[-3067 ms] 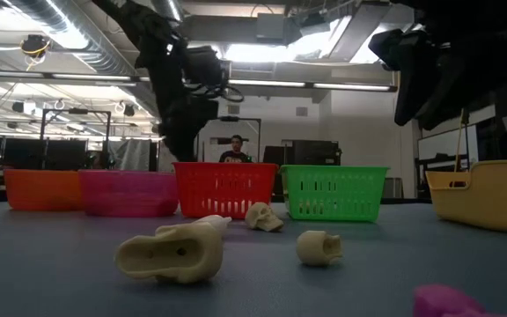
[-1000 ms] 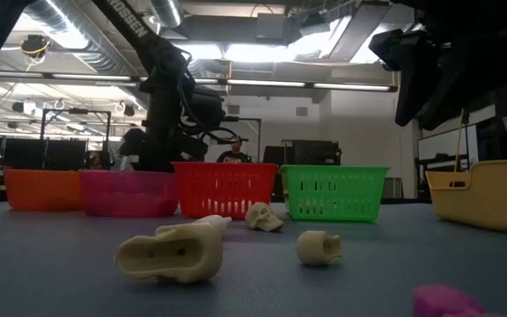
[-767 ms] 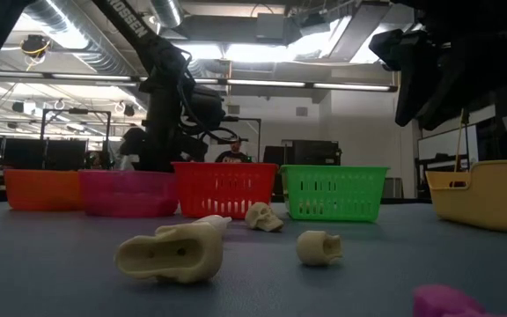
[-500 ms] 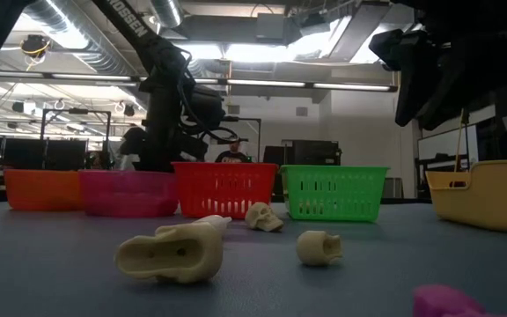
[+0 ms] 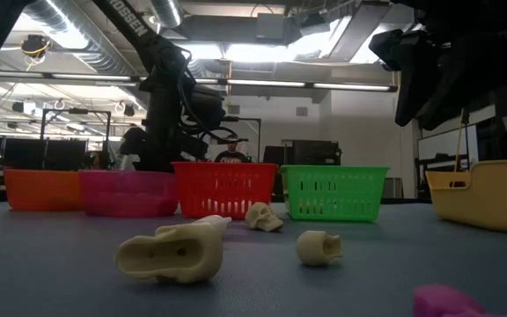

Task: Sort Halloween decoration
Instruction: Put the yellow skull toy into the pink bowl

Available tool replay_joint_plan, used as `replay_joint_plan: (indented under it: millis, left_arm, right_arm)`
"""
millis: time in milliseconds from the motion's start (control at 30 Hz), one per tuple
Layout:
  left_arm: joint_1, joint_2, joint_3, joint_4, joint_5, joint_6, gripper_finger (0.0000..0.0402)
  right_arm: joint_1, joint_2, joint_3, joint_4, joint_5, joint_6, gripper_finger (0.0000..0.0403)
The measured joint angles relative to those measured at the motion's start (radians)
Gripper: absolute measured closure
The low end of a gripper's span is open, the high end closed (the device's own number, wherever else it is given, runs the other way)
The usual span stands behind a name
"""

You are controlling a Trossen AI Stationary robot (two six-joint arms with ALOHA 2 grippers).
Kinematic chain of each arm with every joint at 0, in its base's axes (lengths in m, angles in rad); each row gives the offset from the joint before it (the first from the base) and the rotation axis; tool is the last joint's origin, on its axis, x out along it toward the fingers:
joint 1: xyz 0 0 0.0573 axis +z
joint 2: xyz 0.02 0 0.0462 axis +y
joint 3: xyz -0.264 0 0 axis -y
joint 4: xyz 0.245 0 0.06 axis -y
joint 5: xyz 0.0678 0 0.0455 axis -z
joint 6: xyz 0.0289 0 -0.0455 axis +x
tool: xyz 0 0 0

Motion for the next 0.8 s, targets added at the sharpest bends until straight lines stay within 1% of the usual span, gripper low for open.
replay_joint_plan:
  millis: [500, 700, 800]
  left_arm:
    - [-0.044, -0.008, -0.002, -0.001, -0.018, 0.0, 0.0305]
    - [-0.054, -0.046, -0.003, 0.005, 0.007, -0.025, 0.0305]
    - [-0.056, -0.065, -0.003, -0.003, -0.002, -0.029, 0.0305]
  right_arm:
    - [0.0, 0.0, 0.0, 0.0, 0.0, 0.0, 0.0269]
    - [0.0, 0.0, 0.0, 0.0, 0.0, 0.0, 0.0269]
    - [0.0, 0.0, 0.0, 0.0, 0.0, 0.0, 0.0269]
